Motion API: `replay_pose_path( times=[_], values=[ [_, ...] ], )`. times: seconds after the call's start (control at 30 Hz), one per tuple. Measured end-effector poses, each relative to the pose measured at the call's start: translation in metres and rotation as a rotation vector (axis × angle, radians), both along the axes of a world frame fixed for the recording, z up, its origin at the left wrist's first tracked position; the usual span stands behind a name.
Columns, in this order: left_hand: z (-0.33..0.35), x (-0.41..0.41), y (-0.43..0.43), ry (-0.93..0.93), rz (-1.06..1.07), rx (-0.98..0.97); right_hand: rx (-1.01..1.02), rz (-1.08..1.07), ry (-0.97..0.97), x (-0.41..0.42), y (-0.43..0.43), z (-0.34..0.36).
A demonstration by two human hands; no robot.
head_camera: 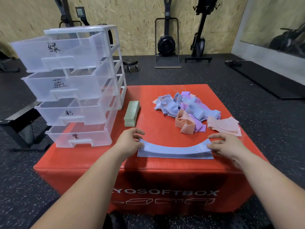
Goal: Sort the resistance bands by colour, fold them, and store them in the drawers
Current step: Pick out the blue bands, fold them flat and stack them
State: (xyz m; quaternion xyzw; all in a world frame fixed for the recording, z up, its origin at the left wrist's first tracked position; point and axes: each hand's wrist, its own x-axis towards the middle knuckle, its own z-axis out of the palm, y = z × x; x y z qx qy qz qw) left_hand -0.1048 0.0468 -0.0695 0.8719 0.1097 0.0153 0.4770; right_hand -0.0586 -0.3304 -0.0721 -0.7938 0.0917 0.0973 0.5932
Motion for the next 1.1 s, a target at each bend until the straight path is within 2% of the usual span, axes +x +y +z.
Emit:
replay_pose_path(
  times=[0.2,0.43,0.57,0.7,0.87,1.1],
  values=[
    [-0.013,0.004,0.003,0.064,-0.035,0.144,-0.321,0.032,-0.084,0.008,-0.002,-0.016],
    [-0.016,0.008,0.007,0.038,-0.029,0.200,-0.418,0.067,-0.119,0.010,-0.005,-0.019],
    [-0.014,0.005,0.004,-0.001,-0.058,0.369,-0.604,0.150,-0.162,0.007,-0.005,-0.015],
    [-0.006,0.004,0.010,-0.056,-0.111,0.426,-0.612,0.193,-0.234,0.008,-0.009,-0.005],
    [-0.005,-0.001,0.024,0.055,-0.372,0.490,-0.659,0.482,-0.212,0.007,-0.021,-0.001],
    [-0.003,-0.006,0.023,0.018,-0.374,0.570,-0.764,0.527,-0.255,0.010,-0.020,-0.002]
  ],
)
